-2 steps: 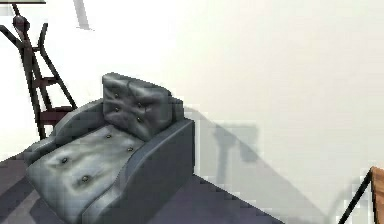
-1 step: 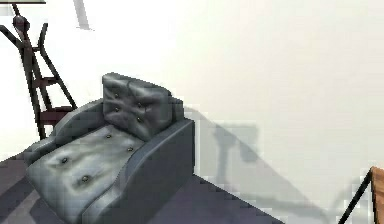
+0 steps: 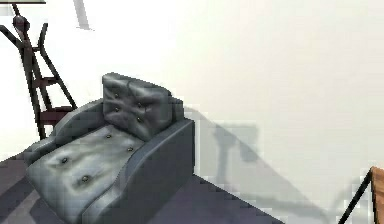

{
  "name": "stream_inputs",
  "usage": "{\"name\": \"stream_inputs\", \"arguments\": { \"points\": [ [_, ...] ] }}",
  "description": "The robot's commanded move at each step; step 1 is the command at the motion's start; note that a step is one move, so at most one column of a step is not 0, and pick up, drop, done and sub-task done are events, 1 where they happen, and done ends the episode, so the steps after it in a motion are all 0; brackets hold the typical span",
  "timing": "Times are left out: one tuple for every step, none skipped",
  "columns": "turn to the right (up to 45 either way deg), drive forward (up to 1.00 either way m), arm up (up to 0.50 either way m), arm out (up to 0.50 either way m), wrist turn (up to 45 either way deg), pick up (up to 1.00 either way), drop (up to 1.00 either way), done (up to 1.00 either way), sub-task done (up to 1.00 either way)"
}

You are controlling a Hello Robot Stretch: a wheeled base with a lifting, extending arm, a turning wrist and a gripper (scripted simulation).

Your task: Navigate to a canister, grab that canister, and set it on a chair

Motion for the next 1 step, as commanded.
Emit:
{"name": "stream_inputs", "arguments": {
  "points": [
    [0.0,0.00,0.00,0.00,0.0,0.00,0.00,1.00,0.00]
  ]
}}
